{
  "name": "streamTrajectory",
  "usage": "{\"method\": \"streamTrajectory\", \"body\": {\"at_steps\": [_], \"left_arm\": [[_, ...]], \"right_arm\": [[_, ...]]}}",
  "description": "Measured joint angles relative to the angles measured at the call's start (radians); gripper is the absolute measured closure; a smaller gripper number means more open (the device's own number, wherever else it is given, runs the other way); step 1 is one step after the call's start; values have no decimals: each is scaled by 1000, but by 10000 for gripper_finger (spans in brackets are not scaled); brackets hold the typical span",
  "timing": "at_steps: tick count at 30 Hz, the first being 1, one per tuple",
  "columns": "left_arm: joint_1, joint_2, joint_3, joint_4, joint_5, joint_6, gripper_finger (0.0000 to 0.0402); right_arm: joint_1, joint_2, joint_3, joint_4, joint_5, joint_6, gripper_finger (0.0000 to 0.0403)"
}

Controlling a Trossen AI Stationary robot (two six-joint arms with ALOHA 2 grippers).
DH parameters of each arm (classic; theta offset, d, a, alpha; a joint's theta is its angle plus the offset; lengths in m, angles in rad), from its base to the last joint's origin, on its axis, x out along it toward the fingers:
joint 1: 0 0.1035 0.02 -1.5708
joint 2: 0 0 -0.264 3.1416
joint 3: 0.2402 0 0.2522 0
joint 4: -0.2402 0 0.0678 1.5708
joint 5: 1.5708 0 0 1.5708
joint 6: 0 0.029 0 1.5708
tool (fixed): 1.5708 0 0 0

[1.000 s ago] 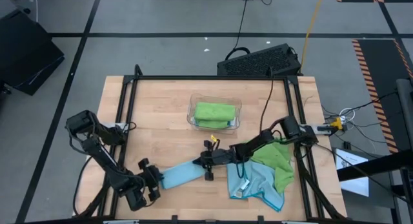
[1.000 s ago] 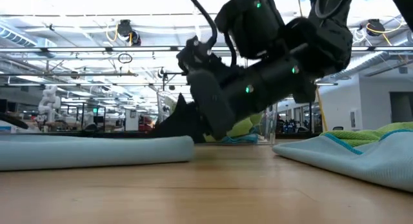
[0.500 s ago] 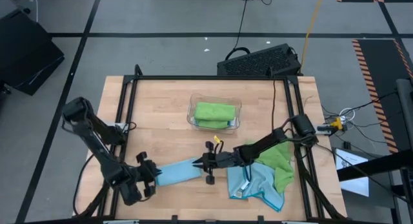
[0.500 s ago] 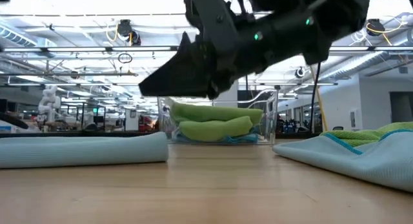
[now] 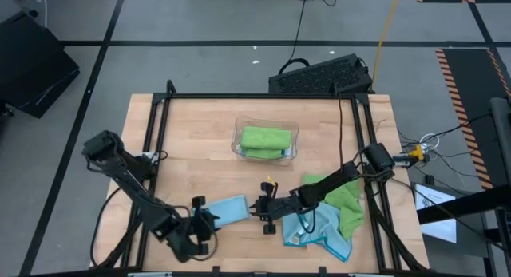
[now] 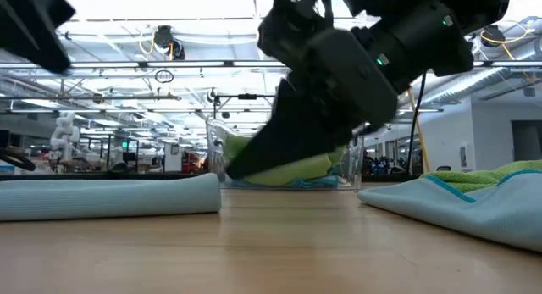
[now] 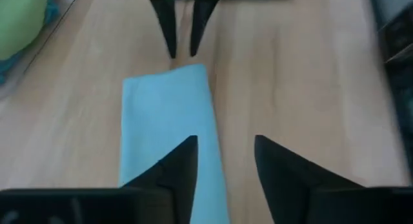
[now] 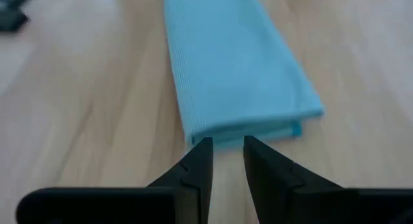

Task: Fold microfiber towels
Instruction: Stack the folded left blue microfiber cloth on top of the green microfiber cloth in the transparent bin

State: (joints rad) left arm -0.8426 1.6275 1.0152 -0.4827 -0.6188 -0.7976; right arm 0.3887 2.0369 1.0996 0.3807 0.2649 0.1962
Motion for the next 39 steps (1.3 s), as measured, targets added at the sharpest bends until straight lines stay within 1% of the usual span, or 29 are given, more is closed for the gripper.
{"method": "streamTrajectory", "body": {"at_steps": [3, 7, 13, 17, 20, 23, 26, 30, 33, 36, 37, 39], "left_arm": [[30, 94, 88, -77, 18, 6, 225], [50, 219, 174, -151, 38, 6, 204], [64, 363, 263, -291, 56, -72, 153], [74, 410, 289, -329, 64, -82, 119], [90, 414, 285, -335, 97, -121, 117], [104, 415, 283, -352, 145, -141, 141], [121, 416, 284, -364, 197, -126, 180], [150, 416, 284, -361, 245, -55, 242], [174, 416, 284, -371, 267, 14, 300], [202, 405, 279, -406, 266, 56, 369], [213, 395, 276, -419, 265, 64, 381], [225, 374, 273, -417, 271, 72, 385]], "right_arm": [[0, 0, 0, -54, 0, 26, 321], [-1, 0, 0, -52, 0, 28, 321], [-1, 0, 0, -50, 0, -10, 321], [-1, 0, 0, -50, -3, -31, 322], [0, 0, 0, -52, -5, -33, 322], [5, 0, 0, -57, -5, -37, 322], [8, 0, 0, -56, -5, -50, 322], [9, 0, 0, -56, -5, -52, 322], [13, 0, 0, -41, -3, -51, 322], [28, 0, 0, 38, 1, -64, 320], [34, 0, 0, 74, 1, -72, 319], [45, 0, 0, 143, 1, -81, 312]]}}
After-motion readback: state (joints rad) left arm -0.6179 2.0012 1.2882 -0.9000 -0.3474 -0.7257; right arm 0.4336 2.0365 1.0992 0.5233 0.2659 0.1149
